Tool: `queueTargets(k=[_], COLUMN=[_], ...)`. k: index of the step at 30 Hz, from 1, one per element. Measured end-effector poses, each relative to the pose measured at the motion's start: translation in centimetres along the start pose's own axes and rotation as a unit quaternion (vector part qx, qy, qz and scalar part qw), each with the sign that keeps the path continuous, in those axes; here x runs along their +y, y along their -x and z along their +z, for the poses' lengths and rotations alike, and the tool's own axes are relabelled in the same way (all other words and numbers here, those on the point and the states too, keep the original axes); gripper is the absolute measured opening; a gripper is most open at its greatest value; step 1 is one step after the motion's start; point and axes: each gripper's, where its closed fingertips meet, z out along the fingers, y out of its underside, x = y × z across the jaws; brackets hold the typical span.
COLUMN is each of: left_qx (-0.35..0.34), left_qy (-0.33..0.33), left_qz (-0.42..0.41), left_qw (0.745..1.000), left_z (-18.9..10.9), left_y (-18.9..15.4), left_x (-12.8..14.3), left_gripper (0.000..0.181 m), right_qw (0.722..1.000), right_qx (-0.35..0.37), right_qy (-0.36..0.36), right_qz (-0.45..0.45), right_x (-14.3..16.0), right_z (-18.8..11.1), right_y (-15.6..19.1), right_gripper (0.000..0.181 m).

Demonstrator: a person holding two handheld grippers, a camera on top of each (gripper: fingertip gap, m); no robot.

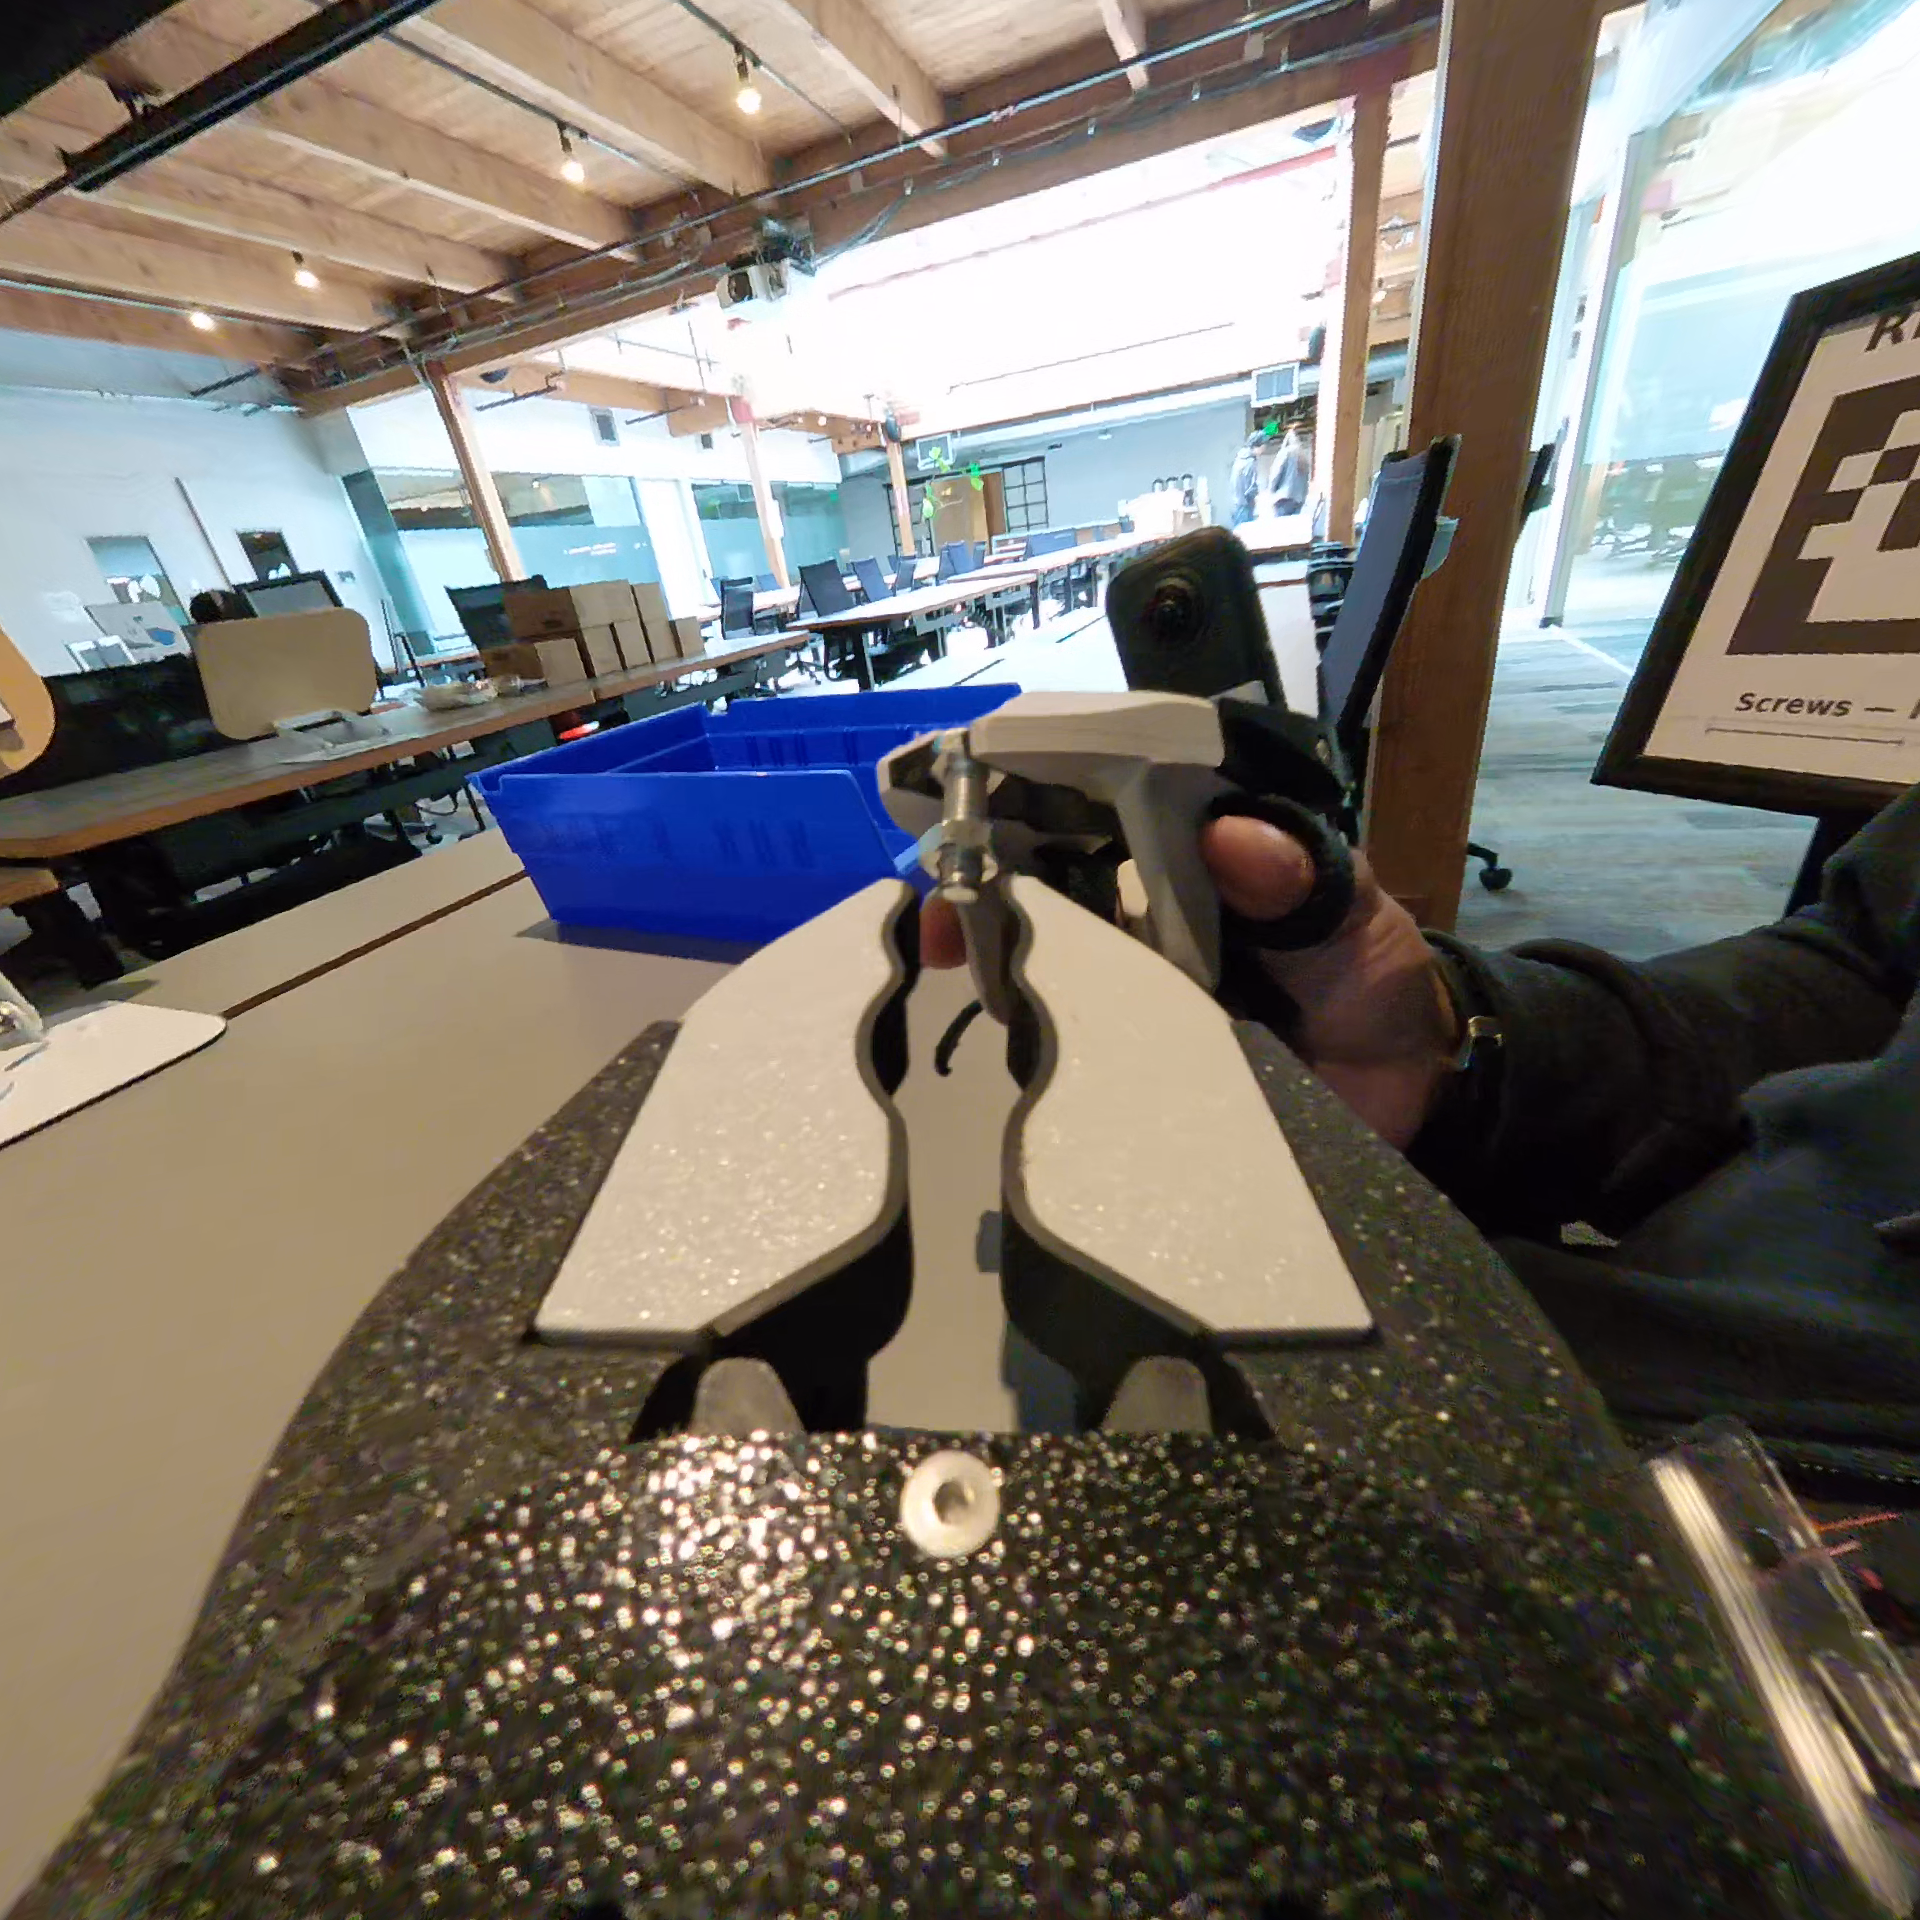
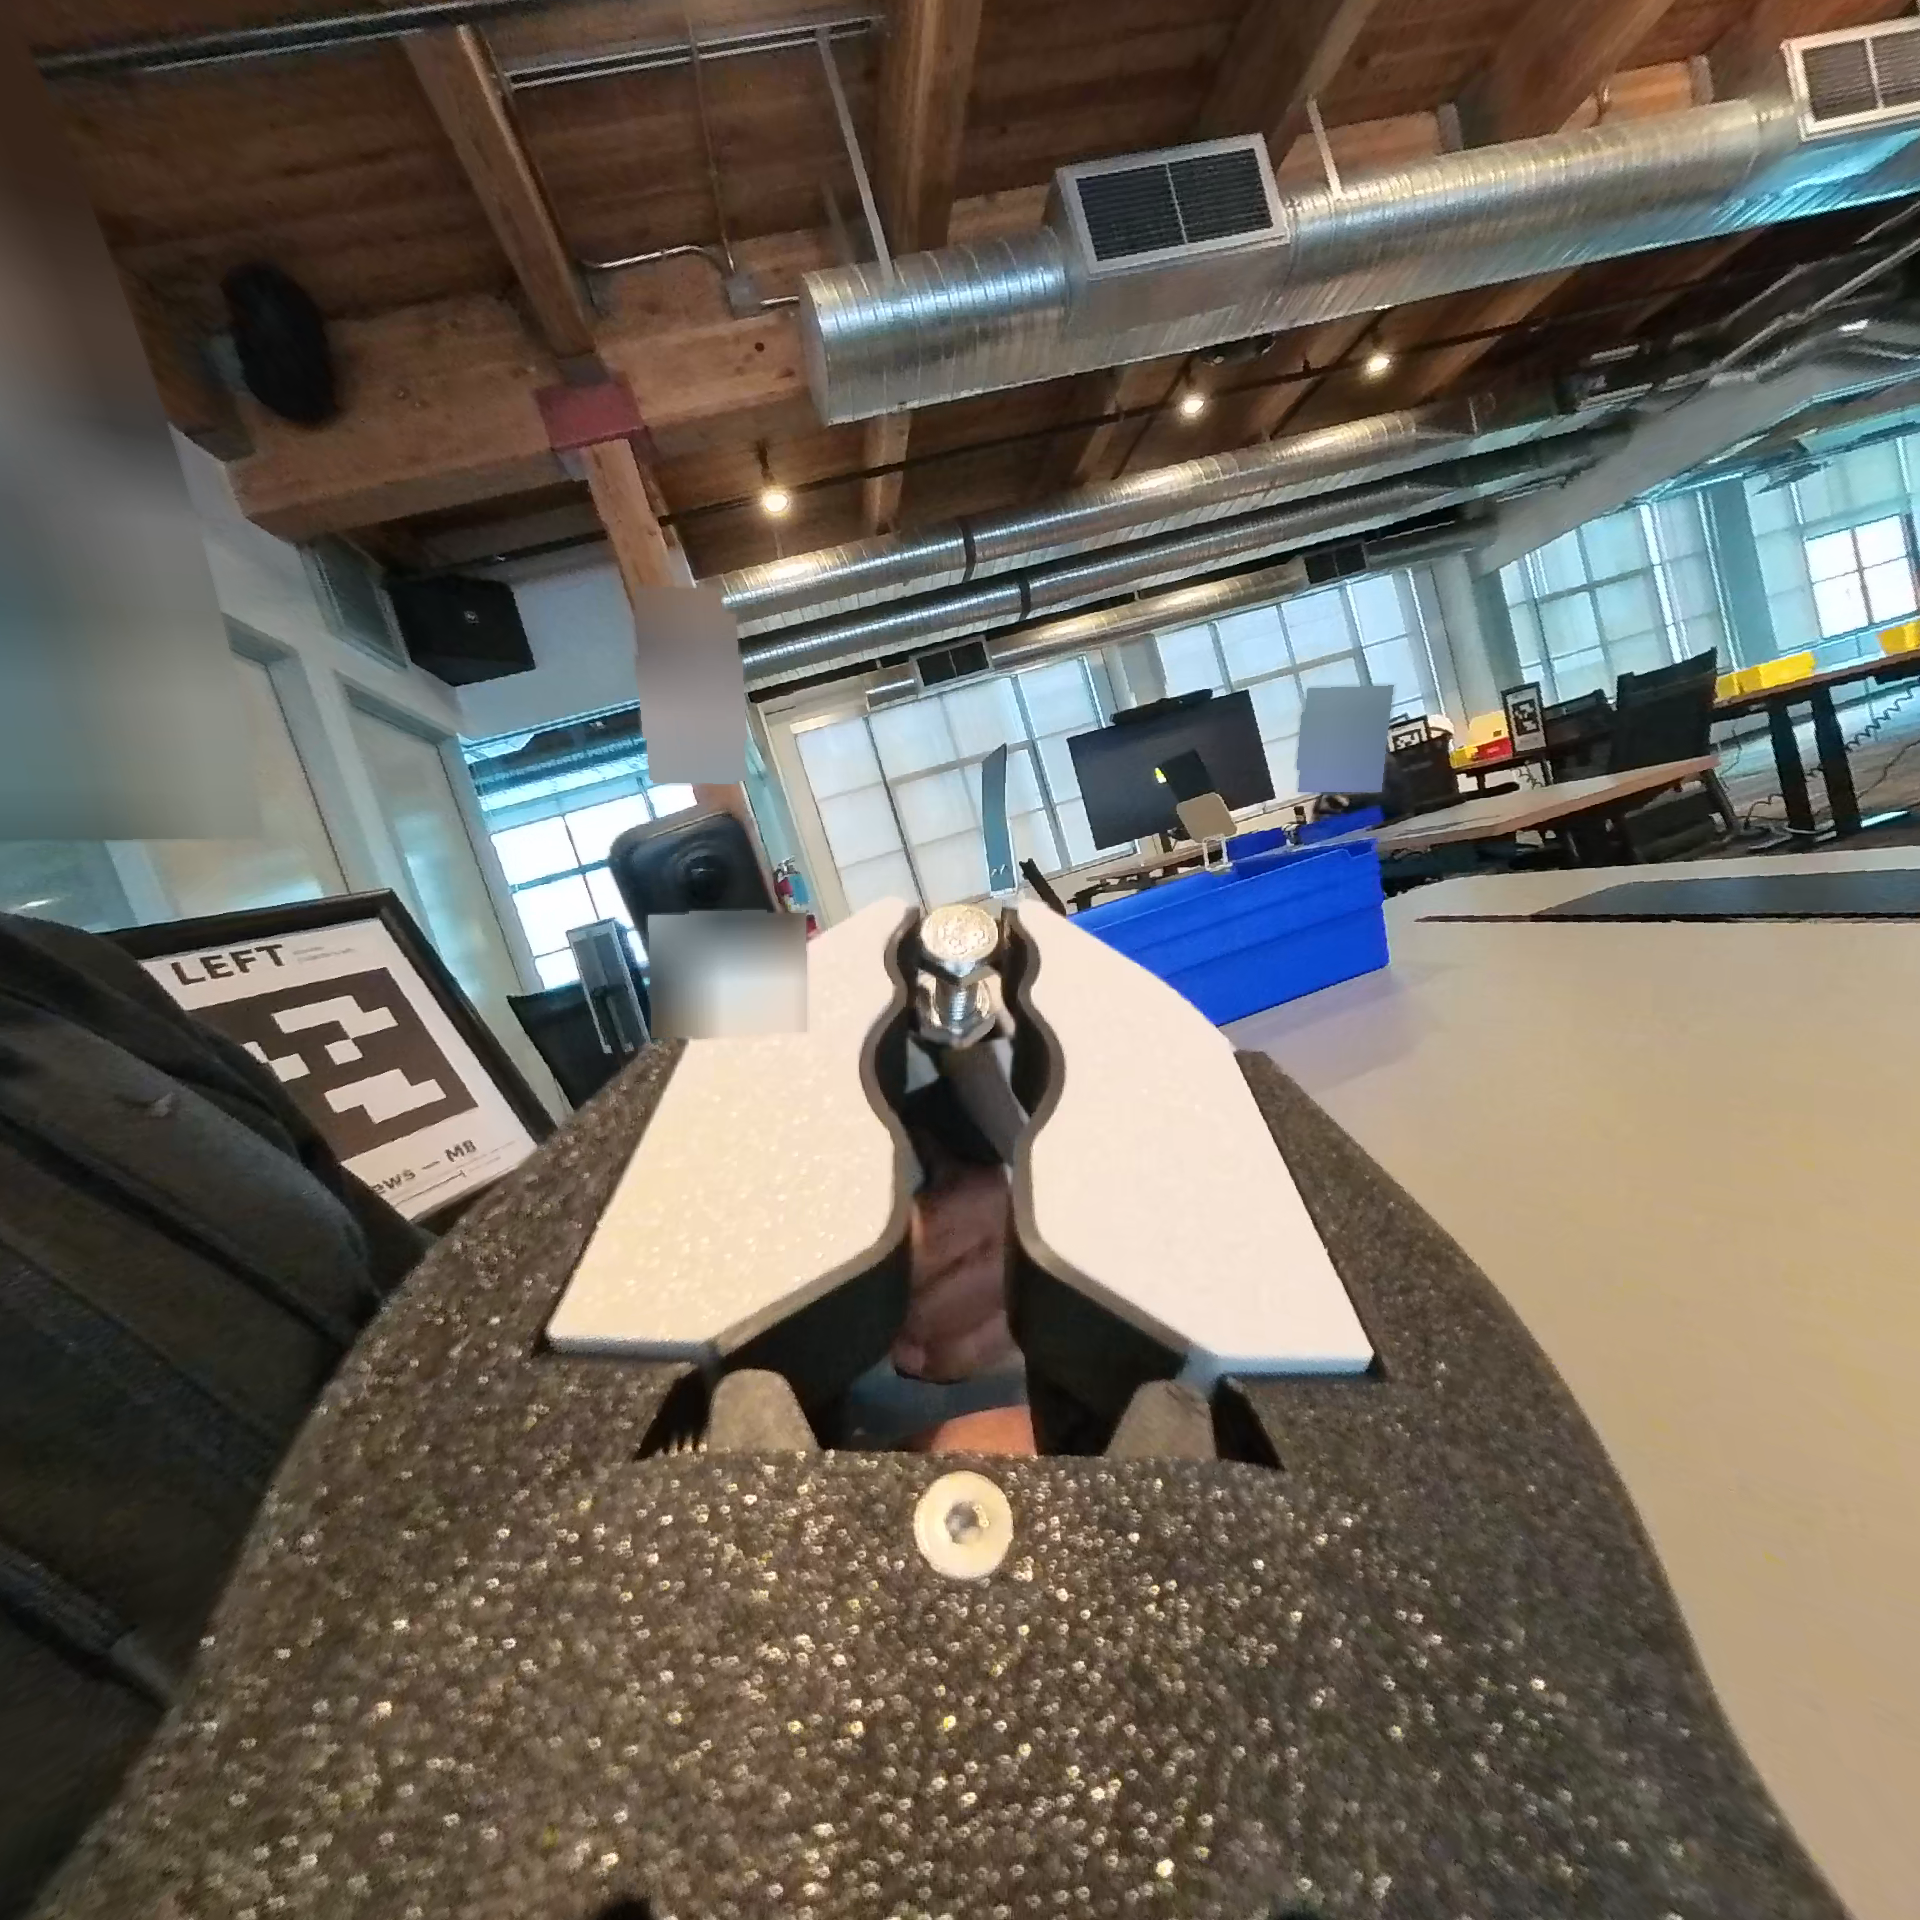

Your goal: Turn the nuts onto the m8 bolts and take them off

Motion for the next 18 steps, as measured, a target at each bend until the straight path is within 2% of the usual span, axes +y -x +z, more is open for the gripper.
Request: queueTargets(k=[1, 8, 18], left_qx=[0.002, -0.003, 0.023], left_qy=[-0.003, 0.014, 0.076], left_qz=[0.001, 0.058, 0.119], left_qw=[1.000, 0.998, 0.990], left_z=[0.0, -0.7, -1.7], left_y=[-0.1, 0.0, -0.3], left_x=[-0.1, -0.3, 0.4], left_gripper=[0.008, 0.007, 0.006], right_qw=[1.000, 1.000, 0.990], right_qx=[0.000, -0.012, -0.040], right_qy=[0.002, 0.020, 0.132], right_qz=[-0.001, 0.005, -0.003], right_x=[0.1, 0.5, 2.6], right_z=[0.0, 0.2, -0.3], right_y=[0.0, 0.3, 0.4], right_gripper=[0.015, 0.015, 0.015])
